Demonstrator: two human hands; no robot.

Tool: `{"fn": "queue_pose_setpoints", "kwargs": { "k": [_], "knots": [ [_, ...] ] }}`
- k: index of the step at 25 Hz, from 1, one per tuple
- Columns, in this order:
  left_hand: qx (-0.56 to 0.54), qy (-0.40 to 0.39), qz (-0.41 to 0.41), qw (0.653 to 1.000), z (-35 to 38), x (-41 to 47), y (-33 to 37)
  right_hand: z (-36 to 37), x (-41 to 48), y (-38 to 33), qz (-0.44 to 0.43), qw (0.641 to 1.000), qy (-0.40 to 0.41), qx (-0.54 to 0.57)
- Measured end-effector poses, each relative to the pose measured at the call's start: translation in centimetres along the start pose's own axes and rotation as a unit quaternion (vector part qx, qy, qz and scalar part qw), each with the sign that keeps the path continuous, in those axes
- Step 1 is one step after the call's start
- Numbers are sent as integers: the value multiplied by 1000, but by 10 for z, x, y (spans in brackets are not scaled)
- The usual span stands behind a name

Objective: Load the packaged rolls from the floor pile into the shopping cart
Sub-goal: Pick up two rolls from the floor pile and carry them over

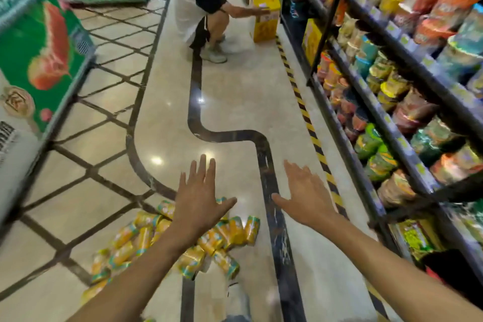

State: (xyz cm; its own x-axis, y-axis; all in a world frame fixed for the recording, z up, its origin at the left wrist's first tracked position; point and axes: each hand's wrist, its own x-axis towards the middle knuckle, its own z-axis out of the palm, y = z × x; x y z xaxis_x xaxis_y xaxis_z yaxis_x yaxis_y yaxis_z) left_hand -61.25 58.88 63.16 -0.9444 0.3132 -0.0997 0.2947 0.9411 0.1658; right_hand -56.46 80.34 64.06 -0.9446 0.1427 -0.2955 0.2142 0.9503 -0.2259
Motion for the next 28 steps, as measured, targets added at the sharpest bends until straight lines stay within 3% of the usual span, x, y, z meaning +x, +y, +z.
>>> {"fn": "queue_pose_setpoints", "kwargs": {
  "k": [8,13,19,24,28],
  "knots": [
    [-37,-75,0,996,223,126,-24,198,176,28,10,997,-73,-6],
    [-73,-144,-85,983,428,169,-46,389,254,77,35,989,-138,34],
    [-155,-219,-199,943,618,185,-70,574,308,104,168,945,-198,198],
    [-114,-220,-281,927,687,194,-72,657,332,110,312,896,-154,278],
    [-144,-231,-309,911,686,202,-72,659,332,110,322,890,-171,274]
  ]
}}
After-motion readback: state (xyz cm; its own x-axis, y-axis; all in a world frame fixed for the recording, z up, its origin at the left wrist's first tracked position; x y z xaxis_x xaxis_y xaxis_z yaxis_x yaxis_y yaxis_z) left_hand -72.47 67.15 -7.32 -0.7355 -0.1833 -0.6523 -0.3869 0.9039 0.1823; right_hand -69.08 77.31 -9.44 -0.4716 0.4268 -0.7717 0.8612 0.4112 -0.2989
